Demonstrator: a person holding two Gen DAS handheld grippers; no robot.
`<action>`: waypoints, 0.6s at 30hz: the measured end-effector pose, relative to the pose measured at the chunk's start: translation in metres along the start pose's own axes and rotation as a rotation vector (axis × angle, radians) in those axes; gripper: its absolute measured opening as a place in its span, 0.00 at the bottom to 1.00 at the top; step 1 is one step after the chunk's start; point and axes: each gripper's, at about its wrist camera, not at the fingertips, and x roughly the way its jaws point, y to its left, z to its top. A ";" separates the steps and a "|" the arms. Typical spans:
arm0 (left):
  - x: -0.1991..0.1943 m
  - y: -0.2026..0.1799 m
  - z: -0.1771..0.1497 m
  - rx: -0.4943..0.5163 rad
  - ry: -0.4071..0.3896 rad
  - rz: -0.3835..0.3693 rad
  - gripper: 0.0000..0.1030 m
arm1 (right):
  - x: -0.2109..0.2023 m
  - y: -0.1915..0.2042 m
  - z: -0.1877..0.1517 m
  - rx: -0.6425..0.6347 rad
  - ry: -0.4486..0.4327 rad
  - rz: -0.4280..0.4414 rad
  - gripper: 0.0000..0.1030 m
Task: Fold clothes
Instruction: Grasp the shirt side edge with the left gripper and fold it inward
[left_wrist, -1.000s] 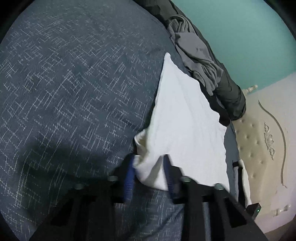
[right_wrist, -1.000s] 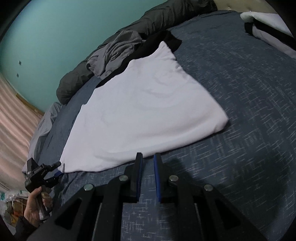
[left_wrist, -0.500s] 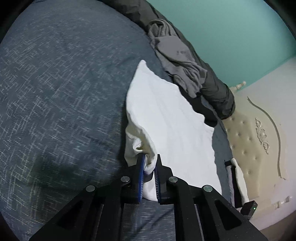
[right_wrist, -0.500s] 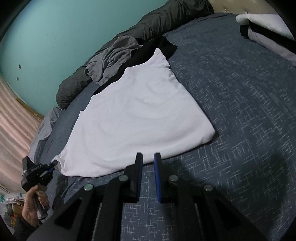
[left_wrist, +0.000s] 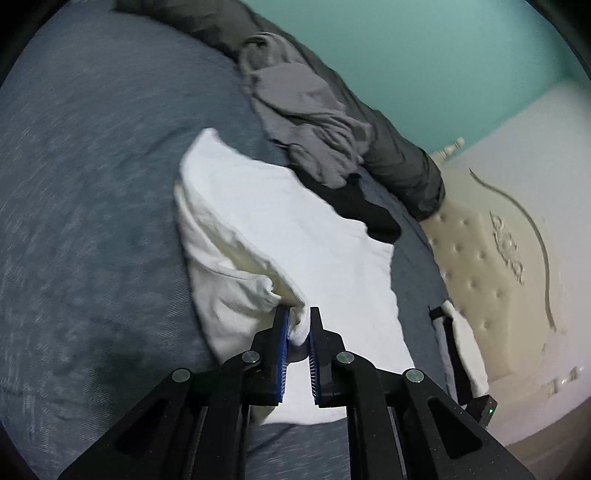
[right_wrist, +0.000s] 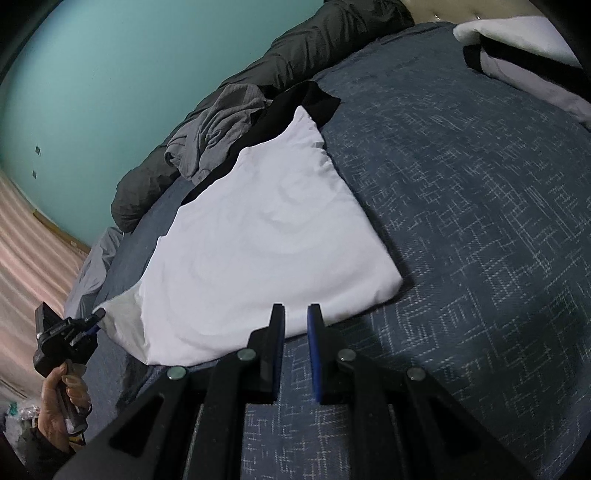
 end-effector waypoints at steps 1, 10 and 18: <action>0.005 -0.011 0.002 0.014 0.009 -0.004 0.10 | 0.000 0.000 0.001 0.003 0.001 0.006 0.11; 0.079 -0.141 0.003 0.188 0.124 -0.036 0.10 | -0.010 -0.020 0.008 0.074 -0.009 0.047 0.11; 0.193 -0.244 -0.083 0.376 0.385 -0.055 0.10 | -0.024 -0.044 0.020 0.153 -0.028 0.079 0.11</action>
